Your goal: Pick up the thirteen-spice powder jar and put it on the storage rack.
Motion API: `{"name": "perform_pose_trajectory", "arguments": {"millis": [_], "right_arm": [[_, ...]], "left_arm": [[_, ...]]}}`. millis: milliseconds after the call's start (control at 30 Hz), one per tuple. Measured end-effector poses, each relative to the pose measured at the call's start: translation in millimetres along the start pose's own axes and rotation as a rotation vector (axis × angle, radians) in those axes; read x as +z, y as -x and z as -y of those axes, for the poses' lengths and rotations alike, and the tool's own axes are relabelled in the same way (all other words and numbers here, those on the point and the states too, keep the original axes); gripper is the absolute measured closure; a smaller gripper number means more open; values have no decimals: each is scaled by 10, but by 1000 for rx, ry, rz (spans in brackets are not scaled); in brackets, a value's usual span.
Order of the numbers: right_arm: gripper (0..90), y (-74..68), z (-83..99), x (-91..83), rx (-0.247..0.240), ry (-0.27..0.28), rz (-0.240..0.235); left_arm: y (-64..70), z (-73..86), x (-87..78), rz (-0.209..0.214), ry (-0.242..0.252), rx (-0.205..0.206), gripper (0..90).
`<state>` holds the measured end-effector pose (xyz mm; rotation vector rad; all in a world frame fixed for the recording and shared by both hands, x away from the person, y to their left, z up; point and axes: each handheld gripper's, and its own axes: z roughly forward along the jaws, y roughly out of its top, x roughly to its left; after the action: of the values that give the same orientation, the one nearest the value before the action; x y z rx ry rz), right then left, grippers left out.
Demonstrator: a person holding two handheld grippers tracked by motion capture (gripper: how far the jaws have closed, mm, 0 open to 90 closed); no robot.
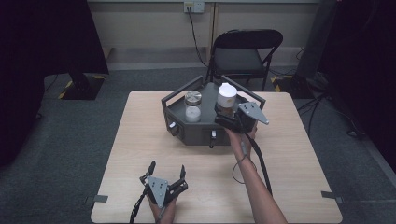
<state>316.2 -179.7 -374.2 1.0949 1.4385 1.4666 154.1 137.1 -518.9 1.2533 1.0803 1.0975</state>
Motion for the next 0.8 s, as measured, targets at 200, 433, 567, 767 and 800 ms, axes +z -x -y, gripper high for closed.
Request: {"name": "perform_pose_trajectory", "arguments": {"millis": [200, 433, 567, 767, 800], "right_arm": [[0, -50, 60, -146, -34, 31, 12], [0, -81, 133, -314, -54, 47, 10], [0, -118, 176, -392, -74, 53, 6], [0, -135, 254, -504, -75, 52, 0], [0, -140, 263, -522, -79, 52, 0]], "left_arm": [[0, 0, 0, 0, 0, 0, 1], [1, 0, 0, -1, 0, 0, 1], [2, 0, 0, -1, 0, 0, 1], [2, 0, 0, -1, 0, 0, 1], [2, 0, 0, -1, 0, 0, 1]]}}
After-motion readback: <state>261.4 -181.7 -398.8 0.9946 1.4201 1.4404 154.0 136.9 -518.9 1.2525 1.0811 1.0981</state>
